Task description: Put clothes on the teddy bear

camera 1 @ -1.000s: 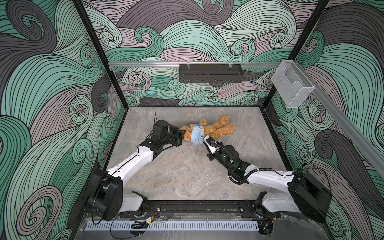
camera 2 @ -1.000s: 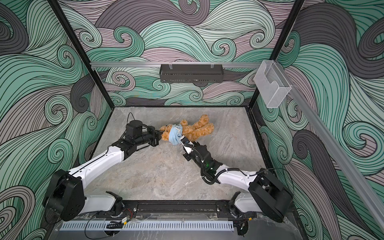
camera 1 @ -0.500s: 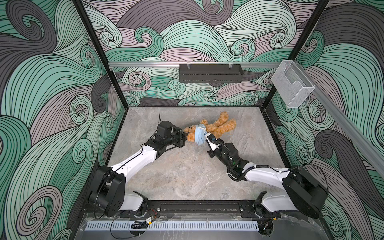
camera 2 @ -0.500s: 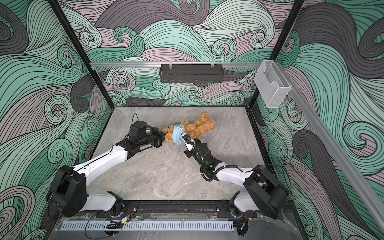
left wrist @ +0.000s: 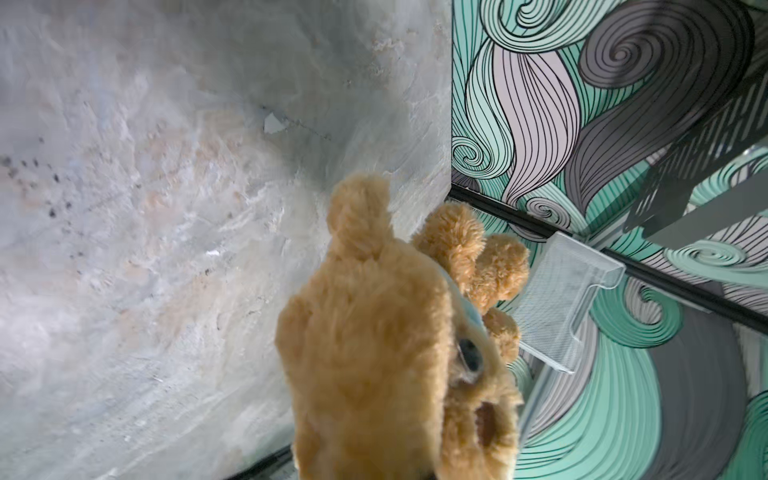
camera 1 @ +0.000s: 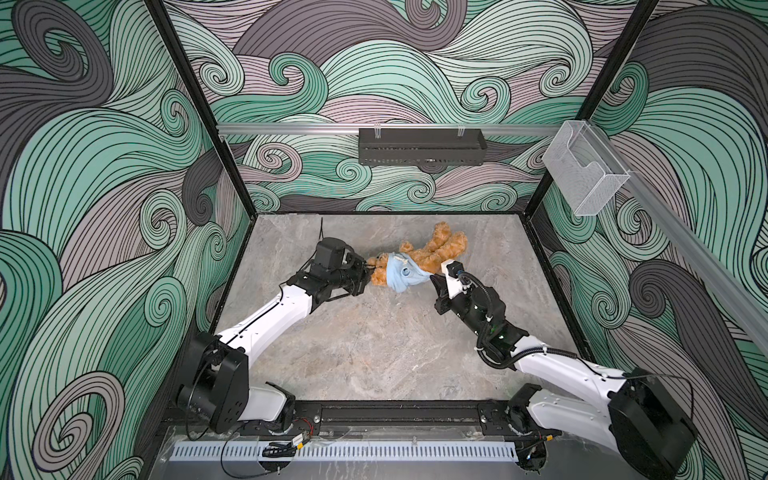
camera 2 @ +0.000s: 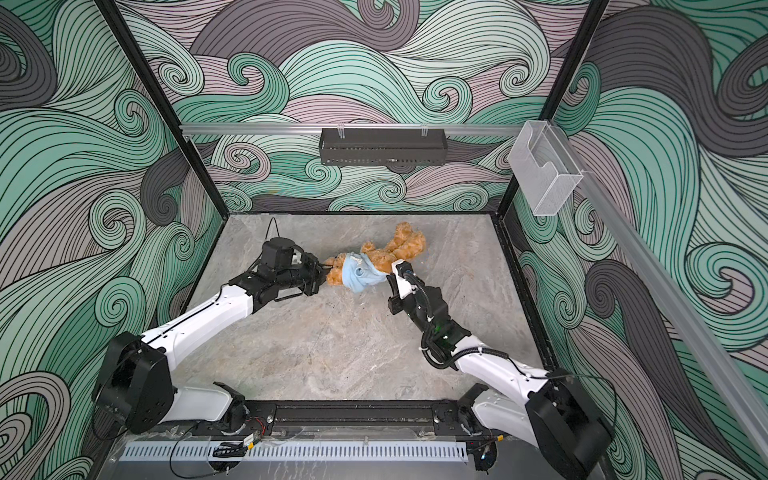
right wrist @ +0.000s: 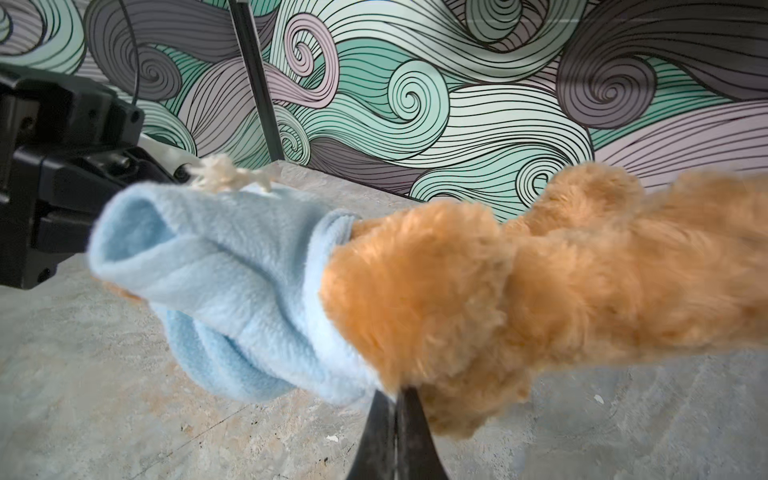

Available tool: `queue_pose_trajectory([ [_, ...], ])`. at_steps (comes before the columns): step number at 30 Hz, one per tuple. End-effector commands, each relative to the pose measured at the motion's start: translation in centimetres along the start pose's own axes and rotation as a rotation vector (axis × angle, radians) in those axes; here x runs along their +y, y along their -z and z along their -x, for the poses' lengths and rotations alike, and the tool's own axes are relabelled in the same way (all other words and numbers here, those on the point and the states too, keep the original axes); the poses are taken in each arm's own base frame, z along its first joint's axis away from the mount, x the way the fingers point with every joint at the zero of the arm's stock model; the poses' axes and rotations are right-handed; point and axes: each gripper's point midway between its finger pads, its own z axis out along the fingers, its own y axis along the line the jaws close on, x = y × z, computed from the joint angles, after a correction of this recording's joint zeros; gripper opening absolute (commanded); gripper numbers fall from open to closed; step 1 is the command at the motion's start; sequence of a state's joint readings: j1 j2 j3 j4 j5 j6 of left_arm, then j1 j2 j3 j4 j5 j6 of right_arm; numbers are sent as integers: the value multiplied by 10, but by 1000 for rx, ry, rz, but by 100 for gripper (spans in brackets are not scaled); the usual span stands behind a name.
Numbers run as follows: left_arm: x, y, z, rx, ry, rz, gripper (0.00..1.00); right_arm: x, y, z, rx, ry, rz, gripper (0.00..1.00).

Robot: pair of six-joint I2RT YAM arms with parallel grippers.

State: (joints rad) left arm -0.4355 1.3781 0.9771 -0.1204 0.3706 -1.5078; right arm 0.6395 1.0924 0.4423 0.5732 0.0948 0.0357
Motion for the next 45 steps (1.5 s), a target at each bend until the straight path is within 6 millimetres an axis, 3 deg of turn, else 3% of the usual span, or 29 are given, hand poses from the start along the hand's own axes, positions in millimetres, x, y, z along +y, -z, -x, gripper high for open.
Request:
queue_pose_trajectory([
  [1,31,4,24,-102,-188,183,0,-26,10,7,-15,-158,-111,0],
  [12,67,15,31,-211,-606,449,0,-81,38,2,-24,-353,-400,0],
  [19,59,8,18,-148,-851,426,0,-120,45,-38,89,-448,-527,0],
  [23,58,8,17,-131,-951,423,0,-133,46,-59,164,-522,-533,0],
  [25,53,5,15,-143,-934,360,0,-125,36,-64,205,-551,-433,0],
  [28,29,-5,3,-143,-861,184,0,-85,12,-58,182,-500,-152,0],
  [30,14,-10,0,-152,-815,107,0,-65,4,-67,262,-443,-27,0],
  [36,-9,-15,3,-183,-737,-5,0,-21,9,-94,479,-382,228,17],
  [41,-7,-21,1,-179,-795,-51,0,2,26,-54,431,-386,363,33],
  [45,-9,-17,-8,-168,-909,-110,0,3,10,-33,395,-519,352,39],
])
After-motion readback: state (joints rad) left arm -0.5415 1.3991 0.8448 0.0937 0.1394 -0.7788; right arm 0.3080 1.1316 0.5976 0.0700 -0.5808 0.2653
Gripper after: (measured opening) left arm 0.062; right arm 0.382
